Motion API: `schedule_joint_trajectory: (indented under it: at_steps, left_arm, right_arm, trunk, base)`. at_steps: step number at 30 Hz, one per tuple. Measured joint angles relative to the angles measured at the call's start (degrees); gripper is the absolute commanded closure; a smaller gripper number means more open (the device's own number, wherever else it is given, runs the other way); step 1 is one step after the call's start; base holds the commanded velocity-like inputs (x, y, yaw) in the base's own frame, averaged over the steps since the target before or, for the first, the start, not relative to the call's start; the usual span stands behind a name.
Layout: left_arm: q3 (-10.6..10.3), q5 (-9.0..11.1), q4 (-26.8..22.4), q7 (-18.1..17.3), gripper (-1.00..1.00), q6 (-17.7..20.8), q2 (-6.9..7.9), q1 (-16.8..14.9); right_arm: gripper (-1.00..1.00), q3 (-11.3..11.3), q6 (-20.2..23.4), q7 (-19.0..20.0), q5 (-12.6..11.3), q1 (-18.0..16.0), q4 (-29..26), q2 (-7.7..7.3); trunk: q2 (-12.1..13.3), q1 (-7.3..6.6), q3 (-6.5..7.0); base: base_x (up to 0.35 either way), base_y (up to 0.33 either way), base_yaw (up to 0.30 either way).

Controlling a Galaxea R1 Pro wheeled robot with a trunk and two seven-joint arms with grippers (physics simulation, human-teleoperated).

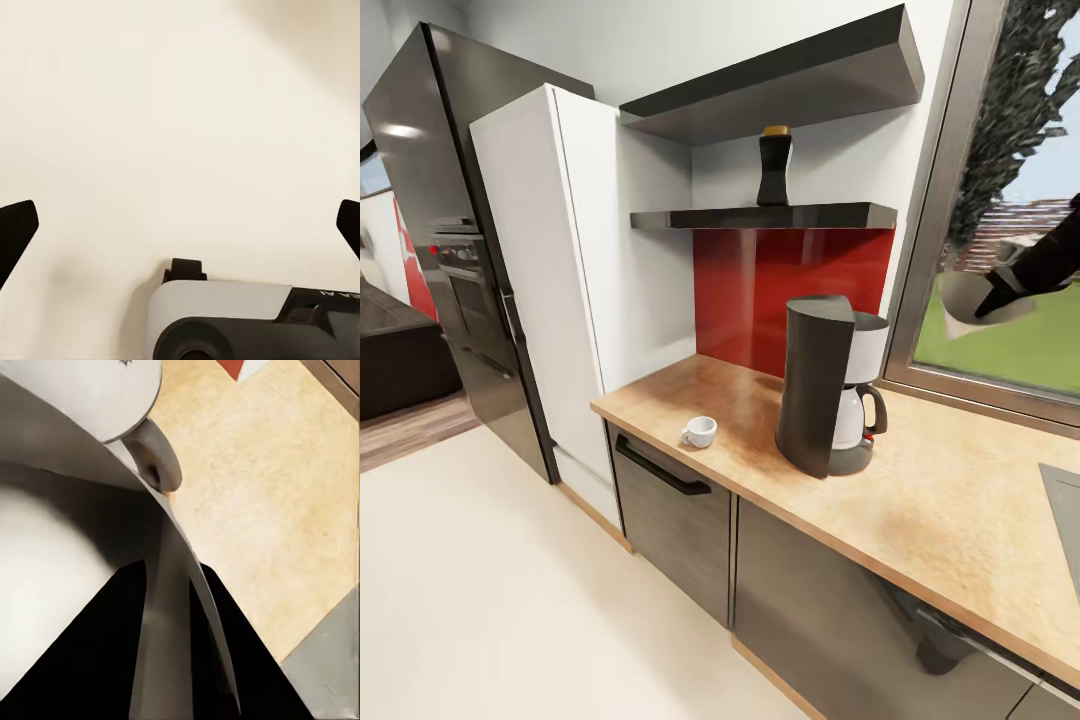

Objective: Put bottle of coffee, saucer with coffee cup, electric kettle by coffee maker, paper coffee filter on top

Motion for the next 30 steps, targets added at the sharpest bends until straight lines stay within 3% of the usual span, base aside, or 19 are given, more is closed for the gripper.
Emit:
schedule_joint_trajectory:
  at_steps: [2,6,9,13,19,30]
  left_arm:
    - [0.01,0.00,0.00,0.00,-1.00,-0.01,-0.03,0.00]
    - [0.02,0.00,0.00,0.02,-1.00,0.03,-0.01,0.00]
    - [0.03,0.01,0.00,0.04,-1.00,0.04,-0.02,0.00]
    - [0.03,0.02,-0.02,0.03,-1.00,0.05,0.00,0.00]
    - [0.03,0.03,-0.01,0.04,-1.00,0.06,-0.01,0.00]
    - [0.11,0.03,0.00,0.06,-1.00,0.06,-0.02,0.00]
  right_arm:
    - [1.00,0.10,-0.15,2.47,3.84,-0.65,1.18,0.45]
    - [1.00,0.01,-0.36,5.08,5.79,-1.02,5.77,0.77]
    - [1.00,-0.03,-0.47,8.72,6.28,-2.14,7.21,1.36]
    - [1.00,0.12,-0.47,9.86,6.44,-3.62,9.32,2.00]
    - [1.00,0.16,-0.54,10.31,6.55,-4.40,11.95,3.42]
    - [1.00,0.08,-0.62,10.33,6.35,-4.56,11.72,3.69]
  trunk:
    - [0.00,0.00,0.00]
    - [0.01,0.00,0.00]
    - [0.00,0.00,0.00]
    - [0.01,0.00,0.00]
    - [0.01,0.00,0.00]
    - [0.00,0.00,0.00]
  base:
    - [0.000,0.000,0.000]
    - [0.000,0.000,0.000]
    - [0.000,0.000,0.000]
    - [0.000,0.000,0.000]
    - [0.006,0.000,0.000]
    - [0.114,0.000,0.000]
